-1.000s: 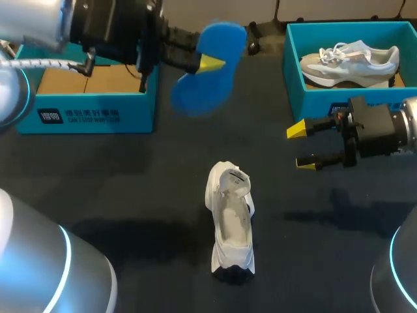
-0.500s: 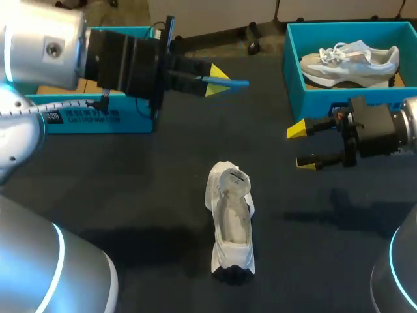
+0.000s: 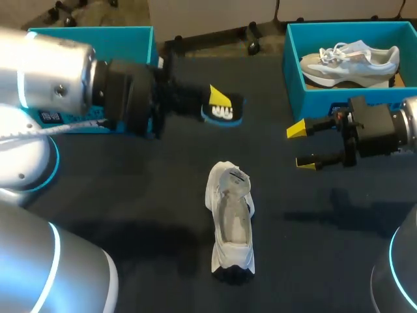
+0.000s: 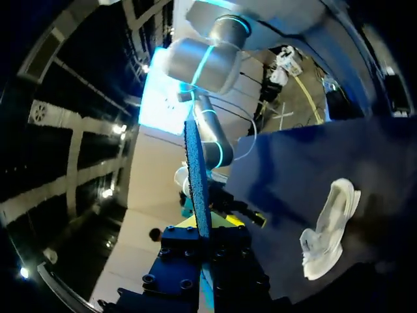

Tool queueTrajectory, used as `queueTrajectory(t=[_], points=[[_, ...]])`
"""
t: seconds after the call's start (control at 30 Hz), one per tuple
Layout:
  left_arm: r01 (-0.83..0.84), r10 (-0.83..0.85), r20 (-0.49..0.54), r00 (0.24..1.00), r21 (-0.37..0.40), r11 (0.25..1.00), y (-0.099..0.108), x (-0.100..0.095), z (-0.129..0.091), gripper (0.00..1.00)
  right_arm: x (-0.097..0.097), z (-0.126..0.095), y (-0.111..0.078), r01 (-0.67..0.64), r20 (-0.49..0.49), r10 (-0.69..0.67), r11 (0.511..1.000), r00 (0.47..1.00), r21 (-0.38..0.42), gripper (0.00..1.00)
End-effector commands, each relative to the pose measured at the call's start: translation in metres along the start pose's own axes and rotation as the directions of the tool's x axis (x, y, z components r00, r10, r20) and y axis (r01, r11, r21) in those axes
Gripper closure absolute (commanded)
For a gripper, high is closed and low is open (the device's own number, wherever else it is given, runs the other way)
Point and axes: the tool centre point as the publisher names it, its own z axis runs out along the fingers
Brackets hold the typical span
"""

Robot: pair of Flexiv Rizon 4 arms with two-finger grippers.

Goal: Take the shoe out of the shoebox, open the shoe tongue, remove and reinsert the insole, then place the shoe into the shoebox

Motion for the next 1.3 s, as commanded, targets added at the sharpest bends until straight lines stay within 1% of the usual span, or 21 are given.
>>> queueTrajectory(t=[0.03, 0.07, 0.23, 0.27, 0.3, 0.33, 0.83, 0.87, 0.9, 0.93, 0.97, 1.0, 1.03, 1.07, 1.1, 1.13, 1.17, 1.23, 1.27, 1.3], points=[[-0.131, 0.124, 0.141, 0.982, 0.043, 0.990, 0.013, 0.018, 0.012, 1.00, 0.000, 0.001, 0.000, 0.000, 0.002, 0.000, 1.000, 1.000, 0.000, 0.00], [-0.173, 0.168, 0.142, 0.976, 0.019, 0.985, 0.015, 0.021, 0.014, 1.00, 0.000, 0.001, 0.000, 0.000, 0.002, 0.000, 1.000, 1.000, 0.000, 0.00], [-0.173, 0.168, 0.142, 0.976, 0.019, 0.985, 0.015, 0.021, 0.014, 1.00, 0.000, 0.001, 0.000, 0.000, 0.002, 0.000, 1.000, 1.000, 0.000, 0.00], [-0.173, 0.168, 0.142, 0.976, 0.019, 0.985, 0.015, 0.021, 0.014, 0.83, 0.000, 0.001, 0.000, 0.000, 0.002, 0.000, 1.000, 1.000, 0.000, 0.00], [-0.173, 0.168, 0.142, 0.976, 0.019, 0.985, 0.015, 0.021, 0.014, 0.90, 0.000, 0.001, 0.000, 0.000, 0.002, 0.000, 1.000, 1.000, 0.000, 0.00], [-0.173, 0.168, 0.142, 0.976, 0.019, 0.985, 0.015, 0.021, 0.014, 1.00, 0.000, 0.001, 0.000, 0.000, 0.002, 0.000, 1.000, 1.000, 0.000, 0.00], [-0.173, 0.168, 0.142, 0.976, 0.019, 0.985, 0.015, 0.021, 0.014, 1.00, 0.000, 0.001, 0.000, 0.000, 0.002, 0.000, 1.000, 1.000, 0.000, 0.00], [-0.201, 0.195, 0.134, 0.972, 0.028, 0.979, 0.018, 0.025, 0.017, 1.00, 0.000, 0.001, 0.000, 0.000, 0.002, 0.000, 1.000, 1.000, 0.000, 0.00], [-0.214, 0.210, 0.113, 0.971, 0.018, 0.977, 0.020, 0.028, 0.018, 1.00, 0.000, 0.001, 0.000, 0.000, 0.002, 0.000, 1.000, 1.000, 0.000, 0.00], [-0.238, 0.234, 0.116, 0.965, 0.017, 0.971, 0.023, 0.032, 0.021, 1.00, 0.000, 0.001, 0.000, 0.000, 0.002, 0.000, 1.000, 1.000, 0.000, 0.00], [-0.270, 0.263, 0.142, 0.954, 0.029, 0.963, 0.026, 0.035, 0.022, 1.00, 0.000, 0.001, 0.000, 0.000, 0.002, 0.000, 1.000, 1.000, 0.000, 0.00], [-0.322, 0.322, 0.088, 0.943, -0.015, 0.947, 0.031, 0.041, 0.025, 1.00, 0.000, 0.001, 0.000, 0.000, 0.002, 0.000, 1.000, 1.000, 0.000, 0.00], [-0.343, 0.340, 0.138, 0.930, 0.004, 0.939, 0.032, 0.044, 0.026, 1.00, 0.000, 0.001, 0.000, 0.000, 0.002, 0.000, 1.000, 1.000, 0.000, 0.00], [-0.342, 0.339, 0.133, 0.931, -0.003, 0.940, 0.034, 0.046, 0.027, 1.00, 0.000, 0.001, 0.000, 0.000, 0.002, 0.000, 1.000, 1.000, 0.000, 0.00], [-0.401, 0.402, 0.101, 0.910, -0.031, 0.916, 0.038, 0.050, 0.029, 1.00, 0.000, 0.001, 0.000, 0.000, 0.002, 0.000, 1.000, 1.000, 0.000, 0.00], [-0.403, 0.404, 0.117, 0.907, -0.031, 0.915, 0.040, 0.053, 0.031, 1.00, 0.000, 0.001, 0.000, 0.000, 0.002, 0.000, 1.000, 1.000, 0.000, 0.00], [-0.432, 0.435, 0.098, 0.895, -0.051, 0.900, 0.044, 0.056, 0.032, 1.00, 0.000, 0.001, 0.000, 0.000, 0.002, 0.000, 1.000, 1.000, 0.000, 0.00], [-0.454, 0.459, 0.118, 0.881, -0.070, 0.888, 0.051, 0.061, 0.035, 1.00, 0.000, 0.001, 0.000, 0.000, 0.002, 0.000, 1.000, 1.000, 0.000, 0.00], [-0.495, 0.503, 0.113, 0.857, -0.087, 0.864, 0.054, 0.064, 0.037, 1.00, 0.000, 0.001, 0.000, 0.000, 0.002, 0.000, 1.000, 1.000, 0.000, 0.00], [-0.495, 0.503, 0.113, 0.857, -0.087, 0.864, 0.054, 0.064, 0.037, 1.00, 0.000, 0.001, 0.000, 0.000, 0.002, 0.000, 1.000, 1.000, 0.000, 0.00]])
